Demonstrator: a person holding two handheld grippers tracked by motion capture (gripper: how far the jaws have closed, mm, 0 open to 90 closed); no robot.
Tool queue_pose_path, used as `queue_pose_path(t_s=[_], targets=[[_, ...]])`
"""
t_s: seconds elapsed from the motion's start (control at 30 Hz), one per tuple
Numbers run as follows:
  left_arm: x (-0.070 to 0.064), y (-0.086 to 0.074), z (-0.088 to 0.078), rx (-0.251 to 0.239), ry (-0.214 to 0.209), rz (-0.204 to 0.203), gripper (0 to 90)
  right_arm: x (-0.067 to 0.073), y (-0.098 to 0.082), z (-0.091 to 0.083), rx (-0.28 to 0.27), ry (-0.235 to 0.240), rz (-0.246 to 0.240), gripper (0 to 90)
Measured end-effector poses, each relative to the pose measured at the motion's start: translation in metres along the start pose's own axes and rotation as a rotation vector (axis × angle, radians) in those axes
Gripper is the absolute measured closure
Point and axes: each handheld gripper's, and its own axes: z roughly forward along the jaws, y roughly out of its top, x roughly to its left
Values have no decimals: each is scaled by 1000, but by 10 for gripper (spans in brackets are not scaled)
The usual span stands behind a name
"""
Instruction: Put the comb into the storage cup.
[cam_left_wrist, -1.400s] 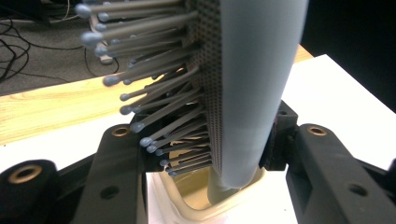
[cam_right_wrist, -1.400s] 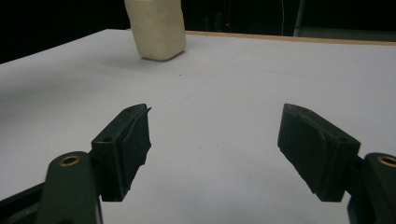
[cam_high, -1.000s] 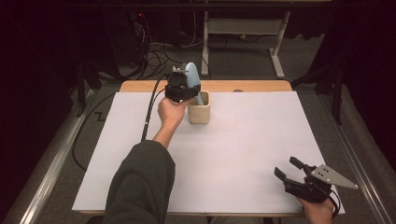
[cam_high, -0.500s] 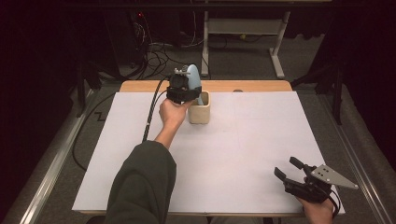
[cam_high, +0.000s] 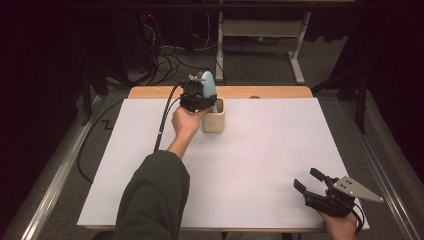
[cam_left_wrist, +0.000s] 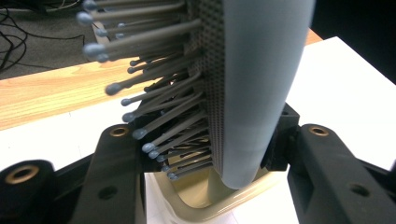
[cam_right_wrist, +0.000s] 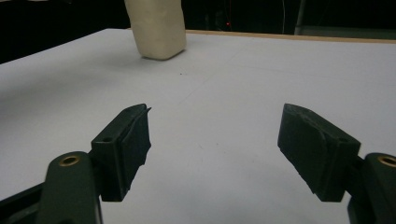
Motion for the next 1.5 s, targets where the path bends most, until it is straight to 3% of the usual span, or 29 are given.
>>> queue_pose_path(t_s=[0.7,1.1,1.5], targets=[[1,-3,3,14,6,22,509,-1,0,1,4,4,-3,260],[3,-2,-1,27,51,52,417,0,0,2,2,4,-3,260],[9,-3,-6,44,66,74,329,0,0,2,2,3,-5,260]])
